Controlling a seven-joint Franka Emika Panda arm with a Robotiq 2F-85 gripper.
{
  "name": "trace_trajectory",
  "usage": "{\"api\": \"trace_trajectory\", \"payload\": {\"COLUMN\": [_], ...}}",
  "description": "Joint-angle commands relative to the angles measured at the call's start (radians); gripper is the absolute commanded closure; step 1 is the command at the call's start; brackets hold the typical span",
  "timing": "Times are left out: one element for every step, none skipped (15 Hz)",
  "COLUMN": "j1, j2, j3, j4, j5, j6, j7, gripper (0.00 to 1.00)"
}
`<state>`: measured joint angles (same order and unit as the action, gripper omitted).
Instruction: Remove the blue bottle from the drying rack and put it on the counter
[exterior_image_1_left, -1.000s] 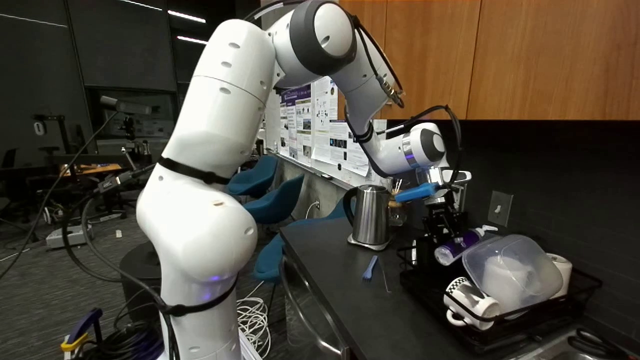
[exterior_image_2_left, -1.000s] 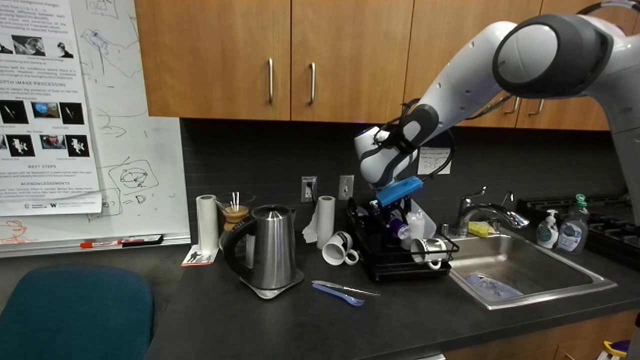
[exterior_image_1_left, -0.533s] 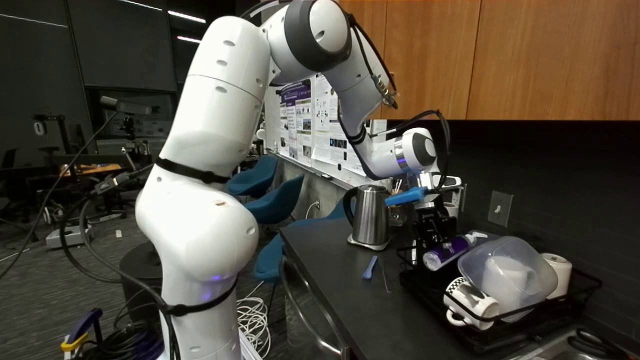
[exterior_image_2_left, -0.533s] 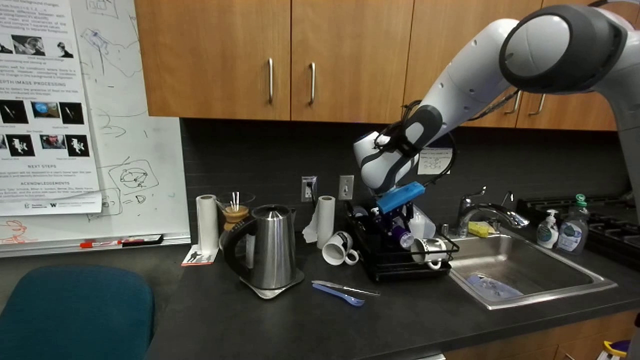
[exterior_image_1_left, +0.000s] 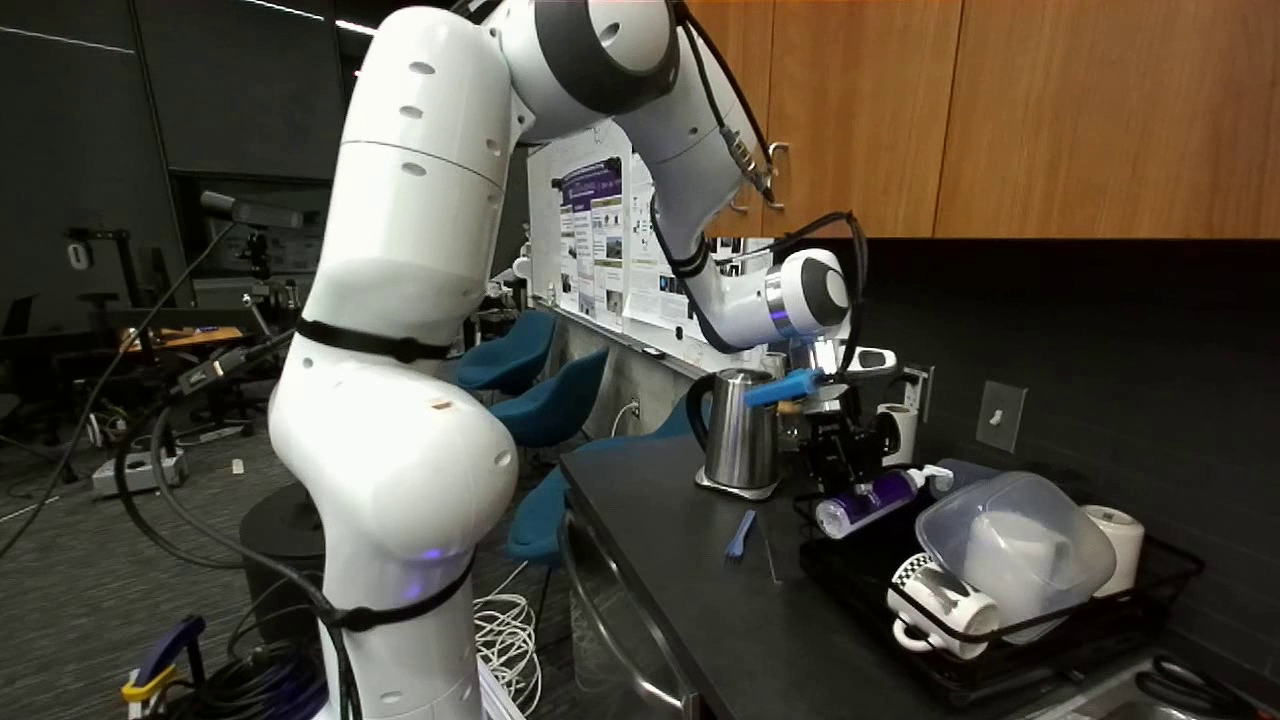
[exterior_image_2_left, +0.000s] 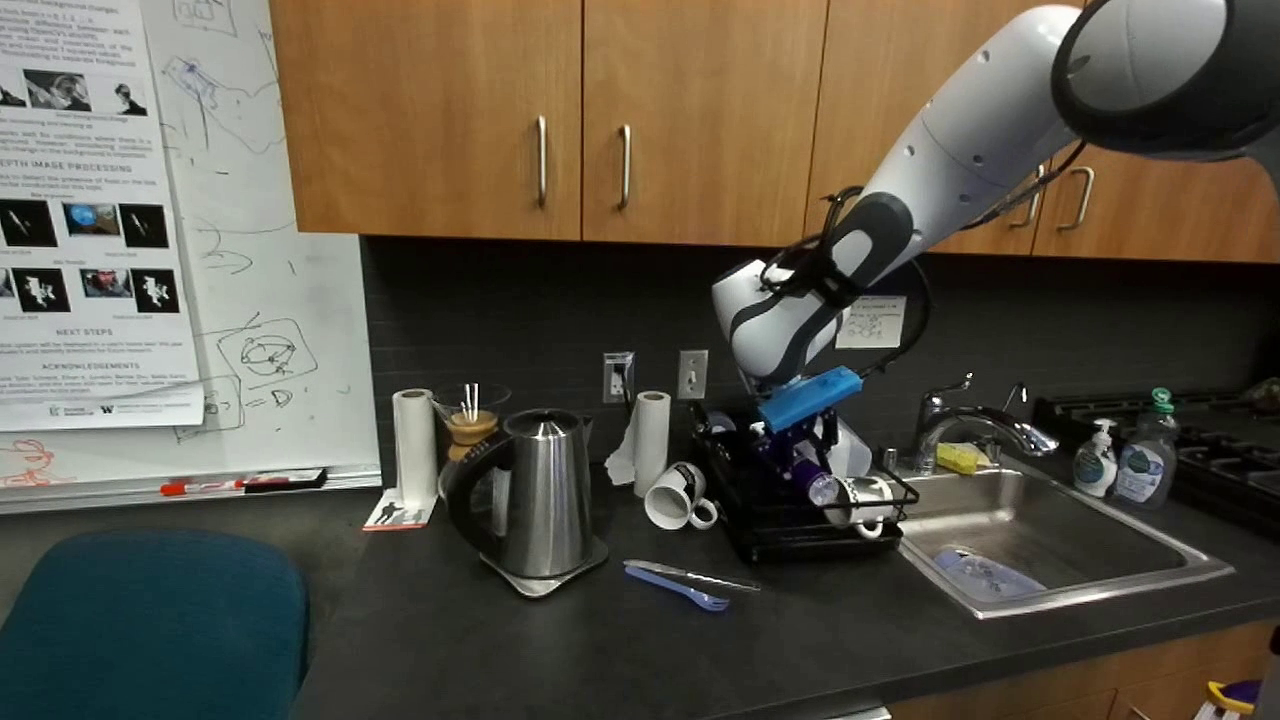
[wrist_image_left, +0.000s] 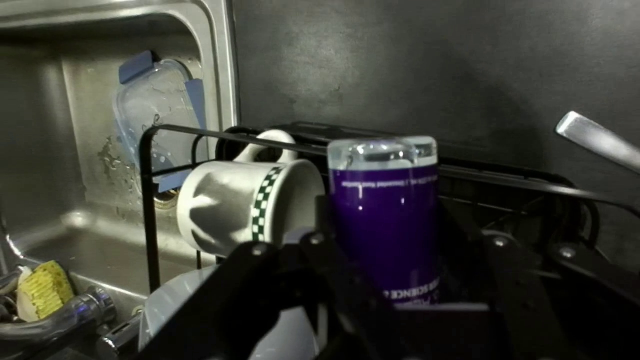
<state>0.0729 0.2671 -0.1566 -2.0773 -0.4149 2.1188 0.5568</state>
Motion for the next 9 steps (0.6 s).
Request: {"api": "trace_trajectory", "payload": {"j1": [-0.001,0.000,0.000,0.001,0.003,0.005,0.007,0.010,0.014], "j2": [-0.103,-0.121,-0.139,-0.155,-0.170,-0.182,-0.194,-0.202,-0.210], "j3": [0.011,0.015,0.020,0.027,0.037,0.048,0.063,0.079,0.097], "j4": [-0.072,-0.082,-0.092,-0.103,-0.112,-0.122,-0.135,-0.146,-0.160], "j5": [-0.024,-0.031,-0.038,-0.047,-0.056,-0.063,-0.068,-0.070,-0.066], "j6": [-0.021,-0.026,-0.033,-0.039,-0.051,-0.061,-0.073,-0.086,-0.098], "j7": [0.052,0.066,0.077,0.091,0.106,0.123,0.138,0.153,0.169], "gripper": [0.73,0.73,0.73,0.73,0.73,0.73,0.73,0.73,0.73]}}
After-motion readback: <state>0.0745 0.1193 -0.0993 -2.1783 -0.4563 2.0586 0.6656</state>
